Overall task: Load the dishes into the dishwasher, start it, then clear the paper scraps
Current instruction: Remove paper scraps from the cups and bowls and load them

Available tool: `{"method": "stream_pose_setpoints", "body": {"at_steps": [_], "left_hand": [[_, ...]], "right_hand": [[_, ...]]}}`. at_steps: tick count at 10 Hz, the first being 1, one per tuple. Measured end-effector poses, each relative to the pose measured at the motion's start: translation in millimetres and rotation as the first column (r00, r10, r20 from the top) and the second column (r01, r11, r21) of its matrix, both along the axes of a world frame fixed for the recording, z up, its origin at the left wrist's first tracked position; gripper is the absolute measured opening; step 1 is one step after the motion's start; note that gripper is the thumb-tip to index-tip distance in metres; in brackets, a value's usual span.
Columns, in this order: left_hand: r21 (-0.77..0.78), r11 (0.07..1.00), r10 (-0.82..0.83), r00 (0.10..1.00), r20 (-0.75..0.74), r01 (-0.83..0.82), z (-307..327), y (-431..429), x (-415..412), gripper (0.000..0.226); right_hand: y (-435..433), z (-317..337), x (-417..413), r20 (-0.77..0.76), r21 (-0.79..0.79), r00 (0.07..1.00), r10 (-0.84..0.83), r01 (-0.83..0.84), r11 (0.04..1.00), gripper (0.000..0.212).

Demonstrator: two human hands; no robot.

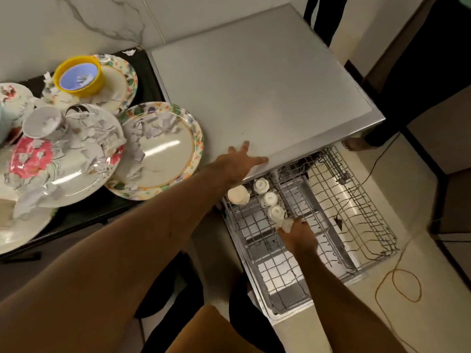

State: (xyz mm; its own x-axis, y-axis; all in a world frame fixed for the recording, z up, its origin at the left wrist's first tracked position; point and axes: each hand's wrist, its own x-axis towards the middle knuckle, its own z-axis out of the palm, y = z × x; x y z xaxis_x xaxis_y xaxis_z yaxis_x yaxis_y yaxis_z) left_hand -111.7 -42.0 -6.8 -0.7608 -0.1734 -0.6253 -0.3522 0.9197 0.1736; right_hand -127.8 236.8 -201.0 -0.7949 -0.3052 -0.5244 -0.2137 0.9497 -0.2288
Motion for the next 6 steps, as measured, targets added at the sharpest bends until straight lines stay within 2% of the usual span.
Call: {"method": "stream_pose_setpoints", "body": {"at_steps": [1,2,3,4,5,6], "left_hand": [[0.066,0.986,0.148,0.985,0.090,-0.154,-4.1,2.1,-16.1,0.074],[0.092,0.951,0.288,0.955,0.076,-0.294,-5.5,3.4,-18.7,0.110],[0.087,0.968,0.228,0.970,0.085,-0.235,-2.0,0.2,-23.4,0.121],[0.075,0.994,0.071,0.993,0.094,-0.078,2.8,-0.3,-25.8,0.099],[0.071,0.981,0.175,0.979,0.103,-0.183,-6.5,1.8,-28.1,0.125],[0.094,0.949,0.293,0.952,0.085,-0.300,-9.6,3.1,-27.4,0.131]], "right_hand": [[-1.3,-20.0,-4.1,0.001,0.060,1.000,0.014,-0.014,0.998,0.073],[-3.4,-30.7,-5.7,0.002,0.086,1.000,0.012,-0.012,0.996,0.070],[-6.8,-40.9,-11.5,0.018,0.121,1.000,0.004,-0.006,0.993,0.065],[-6.7,-47.1,-15.3,0.021,0.136,0.999,0.027,-0.030,0.990,0.068],[-5.3,-53.0,-15.3,0.012,0.127,0.998,0.059,-0.060,0.990,0.083],[-3.5,-58.9,-12.0,0.013,0.111,0.998,0.060,-0.061,0.992,0.092]]}}
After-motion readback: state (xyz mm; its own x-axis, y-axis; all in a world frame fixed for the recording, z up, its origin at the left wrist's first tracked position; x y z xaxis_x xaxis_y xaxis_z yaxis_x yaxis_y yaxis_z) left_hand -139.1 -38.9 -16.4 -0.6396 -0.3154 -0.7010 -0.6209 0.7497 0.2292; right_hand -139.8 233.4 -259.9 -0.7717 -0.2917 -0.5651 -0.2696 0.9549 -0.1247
